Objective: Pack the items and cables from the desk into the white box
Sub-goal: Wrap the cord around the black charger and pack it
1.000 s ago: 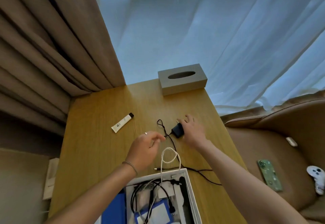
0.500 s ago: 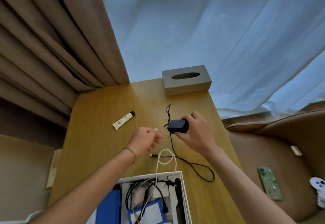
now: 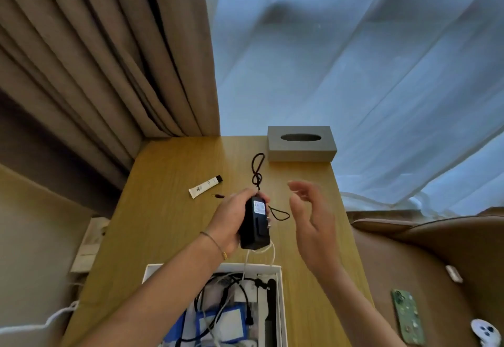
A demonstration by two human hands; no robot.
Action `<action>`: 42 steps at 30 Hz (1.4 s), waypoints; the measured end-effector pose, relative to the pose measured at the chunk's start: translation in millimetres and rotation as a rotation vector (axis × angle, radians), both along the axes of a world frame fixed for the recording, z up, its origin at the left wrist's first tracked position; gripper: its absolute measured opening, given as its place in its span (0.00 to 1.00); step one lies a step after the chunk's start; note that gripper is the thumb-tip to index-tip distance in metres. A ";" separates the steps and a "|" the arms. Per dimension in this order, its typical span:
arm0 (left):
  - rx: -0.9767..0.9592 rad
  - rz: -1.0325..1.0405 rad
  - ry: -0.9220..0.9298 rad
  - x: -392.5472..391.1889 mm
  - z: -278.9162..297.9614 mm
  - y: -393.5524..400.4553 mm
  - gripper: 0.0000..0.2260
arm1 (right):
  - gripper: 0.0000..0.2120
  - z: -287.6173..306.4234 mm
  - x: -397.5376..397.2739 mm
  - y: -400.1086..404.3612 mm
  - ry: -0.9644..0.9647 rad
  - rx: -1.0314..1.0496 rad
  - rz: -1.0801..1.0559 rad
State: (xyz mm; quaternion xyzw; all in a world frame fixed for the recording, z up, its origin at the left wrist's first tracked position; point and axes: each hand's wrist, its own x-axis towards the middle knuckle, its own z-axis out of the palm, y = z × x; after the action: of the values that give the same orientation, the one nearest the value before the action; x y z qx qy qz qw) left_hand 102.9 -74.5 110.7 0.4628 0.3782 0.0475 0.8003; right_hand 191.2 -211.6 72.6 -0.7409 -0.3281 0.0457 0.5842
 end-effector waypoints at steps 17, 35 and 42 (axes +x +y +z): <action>0.323 -0.223 -0.136 -158.2 45.2 86.5 0.10 | 0.15 20.4 21.8 53.6 0.702 0.032 0.285; 0.373 -0.250 -0.184 -199.2 45.2 91.8 0.11 | 0.13 60.7 -109.8 97.5 0.505 -0.280 0.794; 0.000 -0.258 -0.354 -202.6 48.7 89.5 0.10 | 0.15 44.0 -95.9 99.9 0.466 -0.217 0.722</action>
State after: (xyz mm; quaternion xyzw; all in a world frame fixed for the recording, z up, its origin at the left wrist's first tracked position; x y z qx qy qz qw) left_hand -99.7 14.9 159.4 0.4917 0.1694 0.0255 0.8537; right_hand 95.3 -111.7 116.6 -0.6058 -0.4188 0.4466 0.5081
